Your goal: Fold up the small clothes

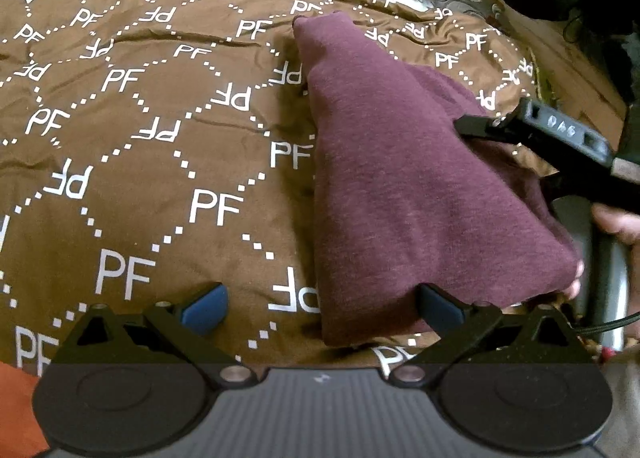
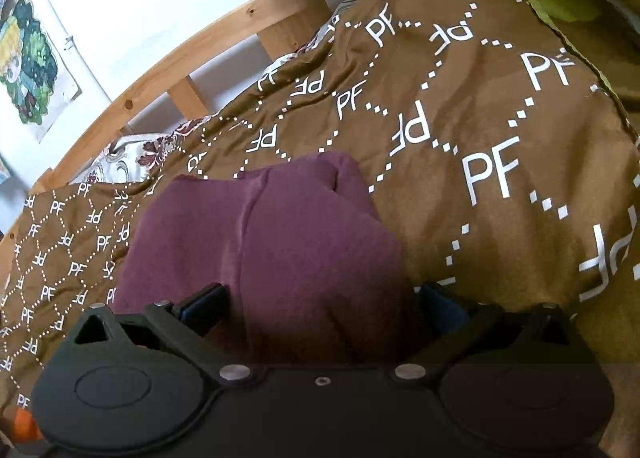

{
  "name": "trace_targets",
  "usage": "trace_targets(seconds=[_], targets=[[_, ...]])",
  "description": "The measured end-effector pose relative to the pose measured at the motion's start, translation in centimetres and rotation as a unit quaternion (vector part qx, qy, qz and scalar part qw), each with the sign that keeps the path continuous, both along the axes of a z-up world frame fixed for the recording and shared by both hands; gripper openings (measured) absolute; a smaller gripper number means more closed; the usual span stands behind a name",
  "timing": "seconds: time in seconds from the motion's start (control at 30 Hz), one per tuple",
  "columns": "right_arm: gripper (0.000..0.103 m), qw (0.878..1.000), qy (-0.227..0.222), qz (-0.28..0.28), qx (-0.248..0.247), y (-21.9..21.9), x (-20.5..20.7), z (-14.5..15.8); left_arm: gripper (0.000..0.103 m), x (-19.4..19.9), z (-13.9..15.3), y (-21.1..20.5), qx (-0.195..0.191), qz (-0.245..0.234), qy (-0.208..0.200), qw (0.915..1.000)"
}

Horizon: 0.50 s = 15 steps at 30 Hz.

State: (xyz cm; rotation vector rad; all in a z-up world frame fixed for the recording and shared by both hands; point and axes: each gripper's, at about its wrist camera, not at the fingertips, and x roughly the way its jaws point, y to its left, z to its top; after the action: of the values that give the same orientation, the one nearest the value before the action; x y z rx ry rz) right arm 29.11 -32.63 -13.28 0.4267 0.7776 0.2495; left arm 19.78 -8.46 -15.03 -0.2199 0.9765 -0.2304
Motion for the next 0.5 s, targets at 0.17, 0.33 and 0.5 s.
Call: trace_targets(seconds=[0.17, 0.33, 0.5], targets=[[0.103, 1.0, -0.002, -0.001, -0.002, 0.0, 0.0, -0.1, 0.102, -1.3, 2.7, 0.8, -0.089, -0.018, -0.08, 0.9926], [0.103, 1.0, -0.003, -0.003, -0.006, 0.1, 0.0, -0.1, 0.102, 1.1, 2.6, -0.5, -0.1, -0.03, -0.074, 0.9918], [0.103, 1.0, -0.004, -0.003, -0.005, 0.0, 0.1, -0.1, 0.102, 3.9, -0.2, -0.5, -0.08, -0.025, -0.001, 0.9964]])
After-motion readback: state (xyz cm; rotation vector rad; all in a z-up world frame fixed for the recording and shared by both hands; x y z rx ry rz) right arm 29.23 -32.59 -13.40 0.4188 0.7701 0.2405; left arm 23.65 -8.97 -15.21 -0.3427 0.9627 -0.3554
